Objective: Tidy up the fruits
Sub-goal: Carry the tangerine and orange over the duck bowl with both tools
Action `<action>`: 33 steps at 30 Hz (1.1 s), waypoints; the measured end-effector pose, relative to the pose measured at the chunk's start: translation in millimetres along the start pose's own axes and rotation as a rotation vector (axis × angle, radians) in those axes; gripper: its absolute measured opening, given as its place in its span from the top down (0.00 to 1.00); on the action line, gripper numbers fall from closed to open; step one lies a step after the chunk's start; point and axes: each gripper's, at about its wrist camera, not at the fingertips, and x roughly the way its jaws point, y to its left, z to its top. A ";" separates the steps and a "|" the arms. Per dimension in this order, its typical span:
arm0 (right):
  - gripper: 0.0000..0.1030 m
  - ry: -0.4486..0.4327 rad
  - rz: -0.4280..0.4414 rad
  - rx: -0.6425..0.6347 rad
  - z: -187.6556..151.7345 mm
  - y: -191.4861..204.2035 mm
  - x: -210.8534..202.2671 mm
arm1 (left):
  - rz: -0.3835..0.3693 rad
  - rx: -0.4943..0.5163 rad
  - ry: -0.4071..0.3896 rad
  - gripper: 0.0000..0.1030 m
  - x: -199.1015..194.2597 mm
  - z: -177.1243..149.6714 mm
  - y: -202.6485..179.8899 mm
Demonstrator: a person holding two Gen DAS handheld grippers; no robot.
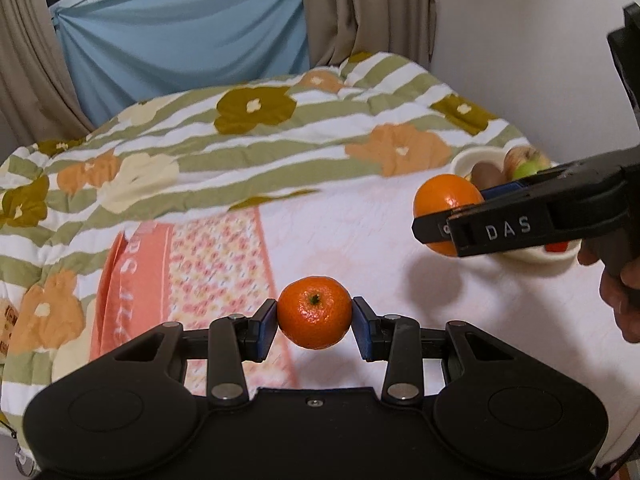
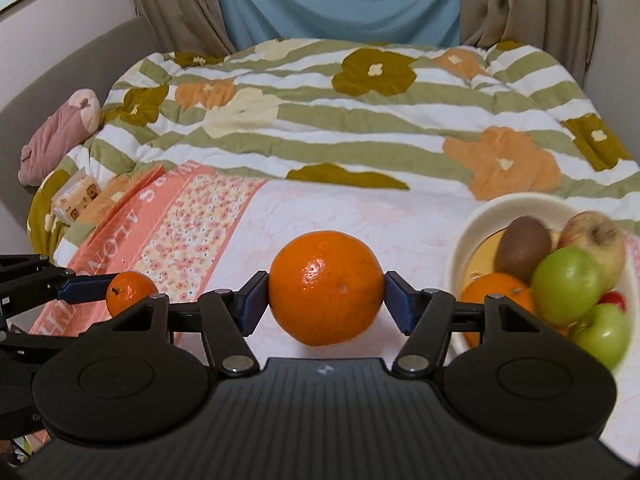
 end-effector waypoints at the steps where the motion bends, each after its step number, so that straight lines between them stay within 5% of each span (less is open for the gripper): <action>1: 0.25 -0.006 -0.002 0.000 1.9 -4.9 -4.7 | -0.002 0.001 -0.007 0.58 -1.2 4.0 -3.9; 15: 0.25 -0.080 -0.053 -0.017 36.6 -110.9 -43.8 | -0.041 0.021 -0.072 0.58 18.7 68.1 -80.2; 33: 0.25 -0.068 -0.016 -0.030 52.8 -197.5 -11.7 | -0.073 0.037 0.028 0.57 117.8 103.2 -154.9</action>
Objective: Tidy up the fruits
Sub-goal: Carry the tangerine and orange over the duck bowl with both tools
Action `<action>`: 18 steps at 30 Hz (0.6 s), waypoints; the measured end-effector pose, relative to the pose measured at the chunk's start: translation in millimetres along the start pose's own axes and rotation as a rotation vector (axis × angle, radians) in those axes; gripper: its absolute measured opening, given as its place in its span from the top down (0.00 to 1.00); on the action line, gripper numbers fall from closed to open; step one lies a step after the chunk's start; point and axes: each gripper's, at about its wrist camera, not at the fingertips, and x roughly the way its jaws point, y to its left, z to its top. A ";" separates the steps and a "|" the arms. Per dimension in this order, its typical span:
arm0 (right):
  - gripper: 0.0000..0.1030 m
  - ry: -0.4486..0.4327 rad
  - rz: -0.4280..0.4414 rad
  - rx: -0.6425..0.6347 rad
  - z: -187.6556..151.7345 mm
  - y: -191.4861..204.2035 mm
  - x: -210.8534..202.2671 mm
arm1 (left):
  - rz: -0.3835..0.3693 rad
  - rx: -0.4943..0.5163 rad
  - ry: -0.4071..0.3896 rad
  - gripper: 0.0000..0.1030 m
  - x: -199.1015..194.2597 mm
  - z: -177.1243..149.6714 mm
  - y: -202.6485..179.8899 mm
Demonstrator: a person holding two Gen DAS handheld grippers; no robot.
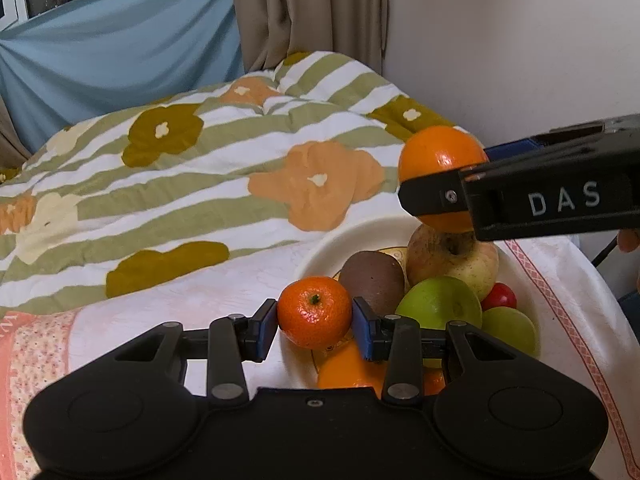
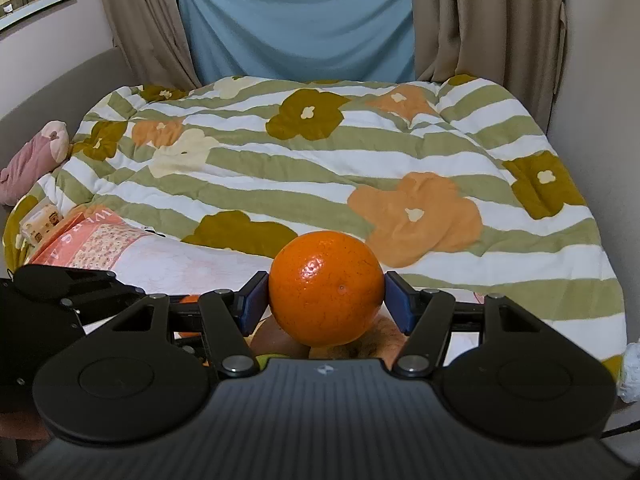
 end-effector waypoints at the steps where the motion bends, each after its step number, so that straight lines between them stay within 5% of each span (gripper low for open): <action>1: 0.25 0.000 0.005 -0.001 0.4 -1.6 1.7 | 0.001 0.001 0.005 0.57 1.8 -0.1 -1.3; 3: 0.25 0.002 0.013 -0.003 1.3 -2.6 4.7 | -0.003 -0.002 0.007 0.50 3.1 -0.3 -4.2; 4: 0.25 0.003 0.017 -0.004 1.9 -3.0 6.6 | -0.002 -0.003 0.005 0.34 3.0 0.0 -4.8; 6: 0.25 0.006 0.025 -0.006 3.0 -3.1 9.5 | 0.024 0.001 -0.012 0.23 0.0 -0.2 -5.7; 18: 0.25 0.055 0.093 -0.080 6.9 26.8 35.9 | 0.076 -0.050 -0.010 0.18 -25.8 -16.5 16.6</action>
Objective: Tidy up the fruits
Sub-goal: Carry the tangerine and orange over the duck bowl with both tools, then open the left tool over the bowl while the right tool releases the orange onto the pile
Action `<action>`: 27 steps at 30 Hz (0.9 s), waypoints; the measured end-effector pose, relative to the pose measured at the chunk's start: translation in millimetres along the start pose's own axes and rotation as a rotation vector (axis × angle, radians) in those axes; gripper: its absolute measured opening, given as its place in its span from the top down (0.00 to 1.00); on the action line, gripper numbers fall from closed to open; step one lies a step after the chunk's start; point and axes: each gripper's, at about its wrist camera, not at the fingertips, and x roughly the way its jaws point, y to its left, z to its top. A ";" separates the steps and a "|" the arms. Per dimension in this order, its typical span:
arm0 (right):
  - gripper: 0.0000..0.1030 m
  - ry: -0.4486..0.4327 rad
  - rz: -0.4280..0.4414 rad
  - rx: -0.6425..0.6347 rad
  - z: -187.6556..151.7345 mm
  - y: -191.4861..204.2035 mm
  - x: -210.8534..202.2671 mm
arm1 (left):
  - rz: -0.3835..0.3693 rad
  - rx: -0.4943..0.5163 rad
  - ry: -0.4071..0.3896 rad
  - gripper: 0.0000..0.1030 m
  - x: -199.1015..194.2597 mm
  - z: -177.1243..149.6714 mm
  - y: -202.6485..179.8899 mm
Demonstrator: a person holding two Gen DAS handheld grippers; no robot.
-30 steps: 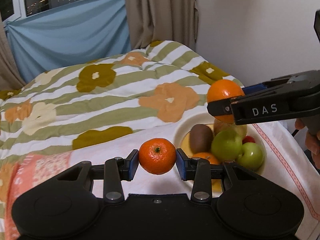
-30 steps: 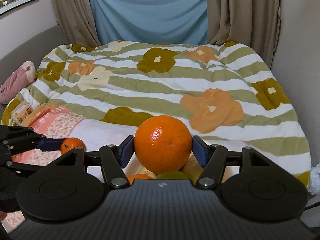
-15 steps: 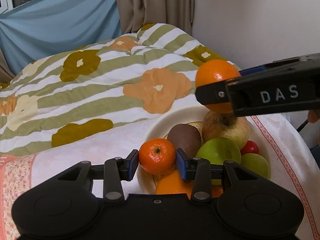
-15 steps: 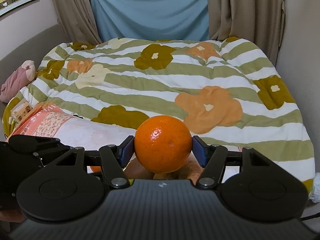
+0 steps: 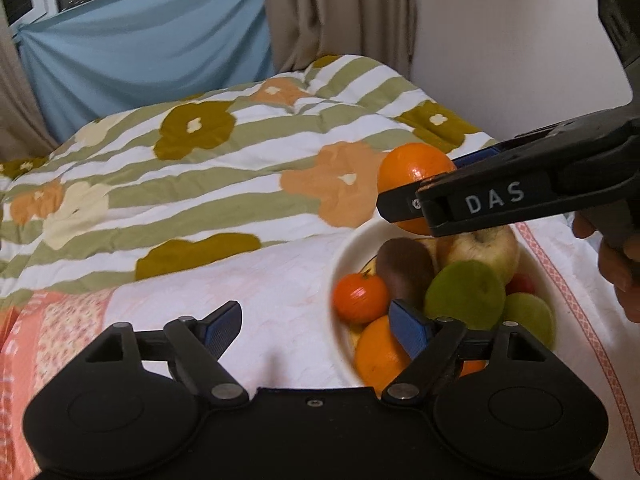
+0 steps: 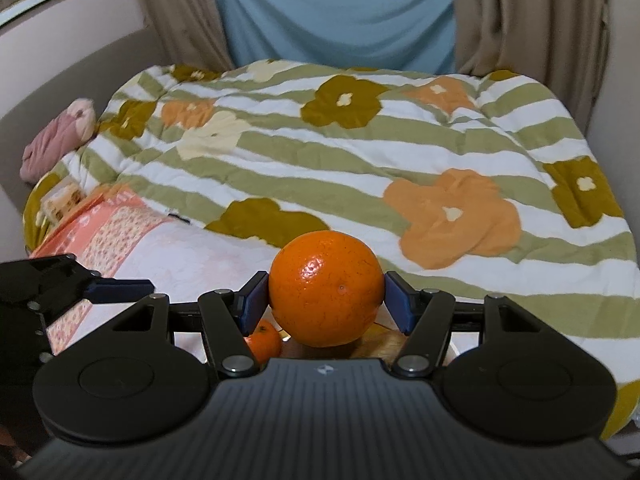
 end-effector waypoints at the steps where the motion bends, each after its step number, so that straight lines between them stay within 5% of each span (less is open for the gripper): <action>1: 0.25 0.005 0.003 -0.008 -0.4 3.7 3.4 | 0.005 -0.007 0.002 0.18 -1.6 -1.7 3.0; 27: 0.22 0.021 -0.046 -0.145 -12.6 35.2 29.9 | 0.019 -0.051 0.037 0.18 -9.2 -18.2 31.9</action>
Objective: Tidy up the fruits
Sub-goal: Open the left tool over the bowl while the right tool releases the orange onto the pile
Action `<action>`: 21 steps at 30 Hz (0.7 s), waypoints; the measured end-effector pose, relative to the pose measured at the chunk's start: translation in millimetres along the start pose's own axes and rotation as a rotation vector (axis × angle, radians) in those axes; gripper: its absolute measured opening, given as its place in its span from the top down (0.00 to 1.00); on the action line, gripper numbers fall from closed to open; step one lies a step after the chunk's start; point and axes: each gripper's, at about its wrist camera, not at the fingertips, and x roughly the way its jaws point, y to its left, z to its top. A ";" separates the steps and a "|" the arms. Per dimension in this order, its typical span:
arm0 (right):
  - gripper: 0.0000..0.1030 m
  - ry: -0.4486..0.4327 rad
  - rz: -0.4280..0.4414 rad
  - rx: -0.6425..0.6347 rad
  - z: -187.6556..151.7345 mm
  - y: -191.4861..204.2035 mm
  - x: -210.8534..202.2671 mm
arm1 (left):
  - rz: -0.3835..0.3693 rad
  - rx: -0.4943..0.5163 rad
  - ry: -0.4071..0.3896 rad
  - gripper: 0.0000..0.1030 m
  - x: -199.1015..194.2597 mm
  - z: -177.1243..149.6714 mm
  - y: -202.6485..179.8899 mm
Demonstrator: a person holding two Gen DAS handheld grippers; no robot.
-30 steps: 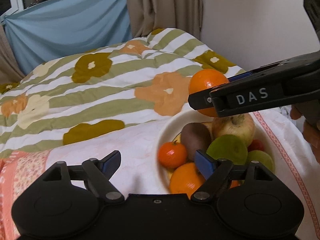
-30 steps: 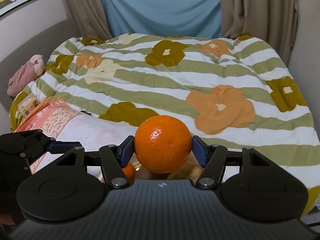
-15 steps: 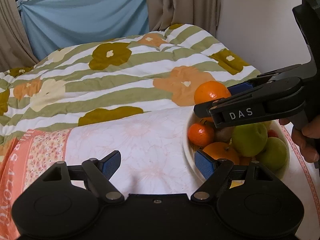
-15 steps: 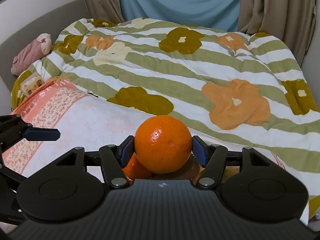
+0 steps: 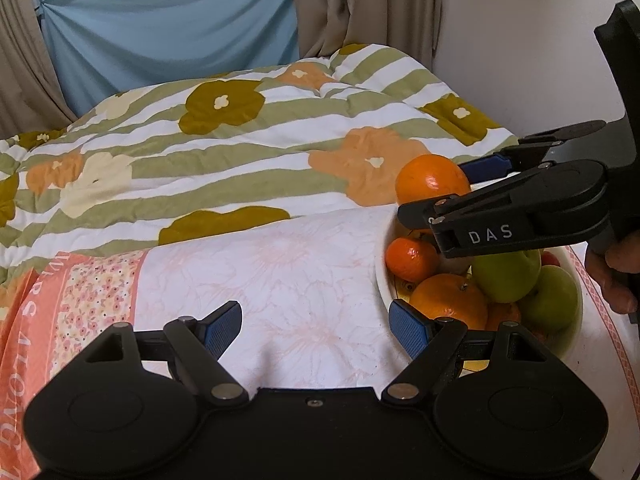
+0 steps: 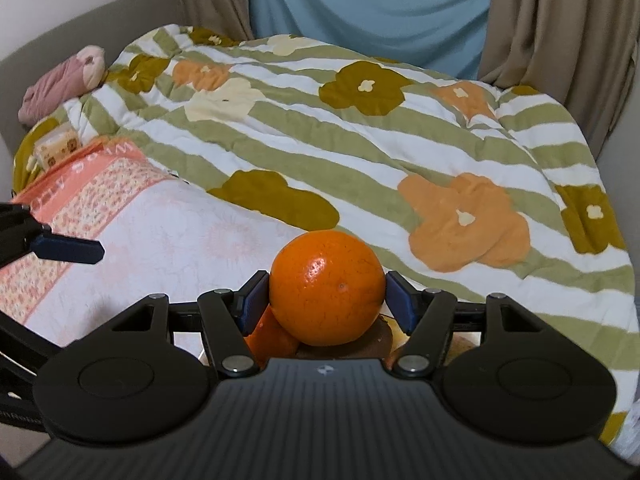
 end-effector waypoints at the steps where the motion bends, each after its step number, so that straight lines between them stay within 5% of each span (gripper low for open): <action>1: 0.22 0.001 0.007 -0.006 0.1 0.5 0.5 | 0.000 -0.001 0.001 0.18 0.4 0.6 -0.5; 21: 0.14 -0.061 -0.043 0.034 -3.8 3.2 -34.7 | 0.003 -0.029 -0.005 0.18 -15.6 -2.7 10.0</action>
